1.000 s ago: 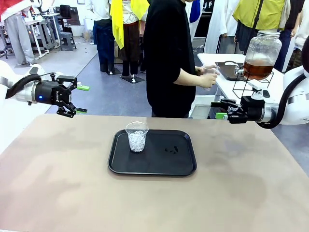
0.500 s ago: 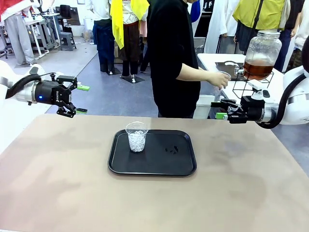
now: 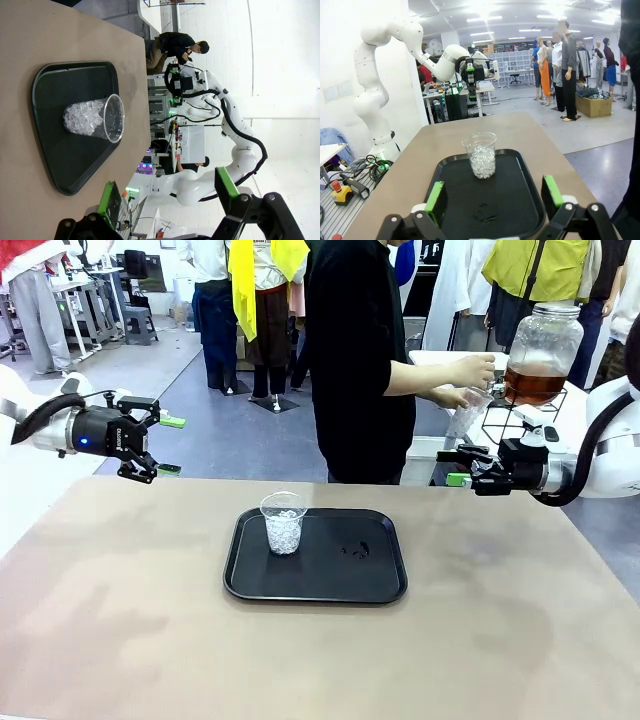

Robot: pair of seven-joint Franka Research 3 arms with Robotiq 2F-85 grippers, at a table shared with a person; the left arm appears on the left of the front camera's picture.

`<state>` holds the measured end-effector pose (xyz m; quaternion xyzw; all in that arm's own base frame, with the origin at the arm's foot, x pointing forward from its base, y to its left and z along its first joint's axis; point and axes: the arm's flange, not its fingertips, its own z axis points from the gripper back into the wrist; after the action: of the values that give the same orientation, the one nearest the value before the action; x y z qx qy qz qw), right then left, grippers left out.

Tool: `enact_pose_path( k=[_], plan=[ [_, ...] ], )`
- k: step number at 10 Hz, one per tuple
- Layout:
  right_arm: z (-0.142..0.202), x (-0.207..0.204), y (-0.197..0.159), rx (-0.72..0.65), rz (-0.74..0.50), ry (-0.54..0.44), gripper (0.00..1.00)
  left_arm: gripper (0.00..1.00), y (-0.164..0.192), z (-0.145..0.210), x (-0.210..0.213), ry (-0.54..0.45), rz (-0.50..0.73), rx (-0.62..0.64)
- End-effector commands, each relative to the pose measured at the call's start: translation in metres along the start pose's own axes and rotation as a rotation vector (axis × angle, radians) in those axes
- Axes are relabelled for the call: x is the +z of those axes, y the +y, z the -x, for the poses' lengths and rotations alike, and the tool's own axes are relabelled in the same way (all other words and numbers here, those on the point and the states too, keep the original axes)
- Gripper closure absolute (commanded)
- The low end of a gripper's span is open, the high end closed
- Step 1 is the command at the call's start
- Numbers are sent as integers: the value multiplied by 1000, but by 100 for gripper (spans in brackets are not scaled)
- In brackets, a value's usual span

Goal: Pour the drink into the iced cup.
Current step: Pick up the iced cup indicated by the human and present it to them.

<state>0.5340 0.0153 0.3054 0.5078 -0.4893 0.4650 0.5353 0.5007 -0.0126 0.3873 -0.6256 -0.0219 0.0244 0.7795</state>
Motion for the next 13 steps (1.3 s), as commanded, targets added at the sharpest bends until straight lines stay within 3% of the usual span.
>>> enact_pose_path(
  k=[1, 13],
  plan=[
    [-3, 0, -2, 7, -1, 0, 0, 0, -2, 2, 0, -5, -3, -3],
    [-3, 0, -2, 7, -1, 0, 0, 0, -2, 2, 0, -5, -3, -3]
  ],
)
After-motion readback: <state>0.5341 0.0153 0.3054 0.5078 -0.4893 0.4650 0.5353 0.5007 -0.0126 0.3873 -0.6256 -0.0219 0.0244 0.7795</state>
